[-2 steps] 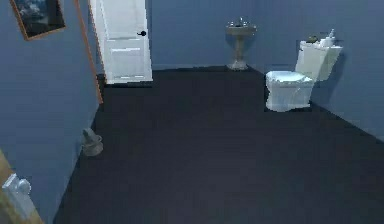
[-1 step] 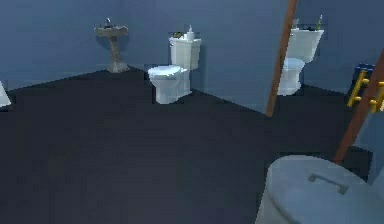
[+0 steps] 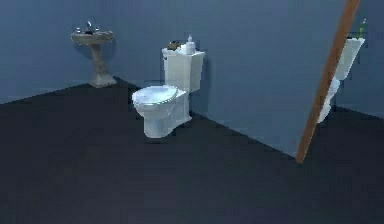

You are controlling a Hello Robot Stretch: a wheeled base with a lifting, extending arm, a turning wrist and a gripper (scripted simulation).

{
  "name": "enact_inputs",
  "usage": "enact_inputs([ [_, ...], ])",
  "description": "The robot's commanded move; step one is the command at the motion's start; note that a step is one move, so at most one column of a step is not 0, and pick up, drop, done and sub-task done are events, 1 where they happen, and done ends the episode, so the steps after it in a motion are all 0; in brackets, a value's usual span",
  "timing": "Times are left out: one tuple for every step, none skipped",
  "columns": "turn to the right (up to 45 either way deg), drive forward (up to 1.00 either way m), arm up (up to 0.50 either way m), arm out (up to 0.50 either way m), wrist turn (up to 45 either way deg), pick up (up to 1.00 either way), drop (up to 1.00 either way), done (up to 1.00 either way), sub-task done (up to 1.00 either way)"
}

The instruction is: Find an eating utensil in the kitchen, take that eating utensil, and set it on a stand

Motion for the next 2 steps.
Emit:
enact_inputs([
  [42.0, 0.00, 0.00, 0.00, 0.0, 0.00, 0.00, 0.00, 0.00],
  [0.0, 0.50, 0.00, 0.00, 0.0, 0.00, 0.00, 0.00, 0.00],
])
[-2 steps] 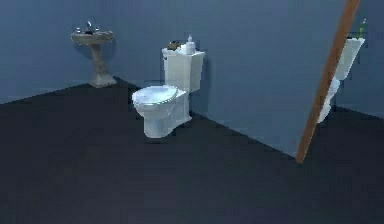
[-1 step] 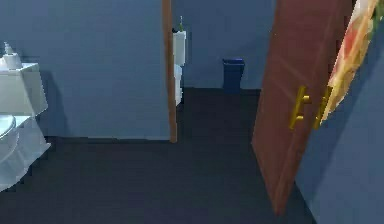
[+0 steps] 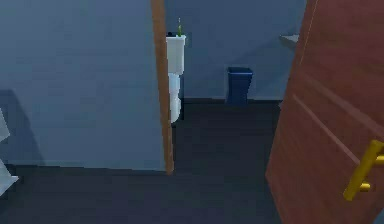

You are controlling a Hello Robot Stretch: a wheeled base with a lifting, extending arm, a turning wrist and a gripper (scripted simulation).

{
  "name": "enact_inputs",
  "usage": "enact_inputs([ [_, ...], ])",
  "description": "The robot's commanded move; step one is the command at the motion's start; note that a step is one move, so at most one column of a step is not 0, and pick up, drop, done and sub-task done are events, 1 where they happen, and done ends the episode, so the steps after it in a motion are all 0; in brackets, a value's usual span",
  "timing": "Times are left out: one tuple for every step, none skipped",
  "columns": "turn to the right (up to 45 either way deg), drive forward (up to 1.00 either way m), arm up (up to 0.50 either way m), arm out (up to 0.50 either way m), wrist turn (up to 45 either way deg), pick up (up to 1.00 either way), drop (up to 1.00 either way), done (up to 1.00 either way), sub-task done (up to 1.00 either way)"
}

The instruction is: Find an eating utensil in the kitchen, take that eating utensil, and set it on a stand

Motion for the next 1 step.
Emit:
enact_inputs([
  [15.0, 0.00, 0.00, 0.00, 0.0, 0.00, 0.00, 0.00, 0.00],
])
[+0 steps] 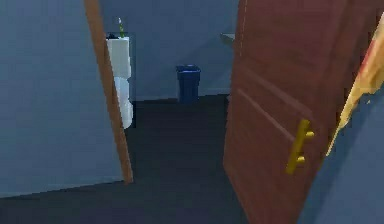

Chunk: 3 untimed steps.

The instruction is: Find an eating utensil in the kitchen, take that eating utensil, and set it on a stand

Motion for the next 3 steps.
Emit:
enact_inputs([
  [0.0, 1.00, 0.00, 0.00, 0.0, 0.00, 0.00, 0.00, 0.00],
  [3.0, 0.00, 0.00, 0.00, 0.0, 0.00, 0.00, 0.00, 0.00],
  [0.0, 0.65, 0.00, 0.00, 0.0, 0.00, 0.00, 0.00, 0.00],
])
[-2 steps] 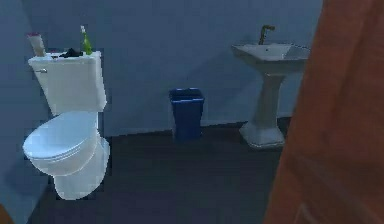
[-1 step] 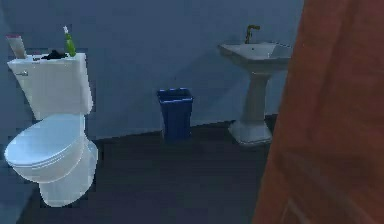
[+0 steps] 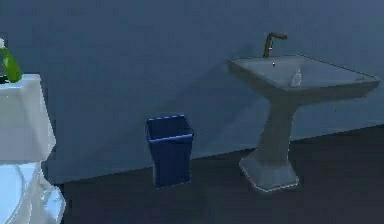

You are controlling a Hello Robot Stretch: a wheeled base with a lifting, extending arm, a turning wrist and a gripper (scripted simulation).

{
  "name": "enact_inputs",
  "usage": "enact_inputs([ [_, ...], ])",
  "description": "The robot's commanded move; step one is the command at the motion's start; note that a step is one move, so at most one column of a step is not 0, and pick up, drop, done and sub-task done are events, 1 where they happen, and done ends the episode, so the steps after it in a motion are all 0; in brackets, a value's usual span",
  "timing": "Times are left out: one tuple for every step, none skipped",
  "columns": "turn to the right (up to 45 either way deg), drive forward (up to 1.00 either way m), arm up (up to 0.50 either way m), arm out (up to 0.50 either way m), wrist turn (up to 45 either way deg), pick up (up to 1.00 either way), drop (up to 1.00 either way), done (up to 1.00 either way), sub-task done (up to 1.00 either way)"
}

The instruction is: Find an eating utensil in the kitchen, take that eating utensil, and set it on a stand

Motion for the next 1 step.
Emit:
enact_inputs([
  [-12.0, 0.00, 0.00, 0.00, 0.0, 0.00, 0.00, 0.00, 0.00],
])
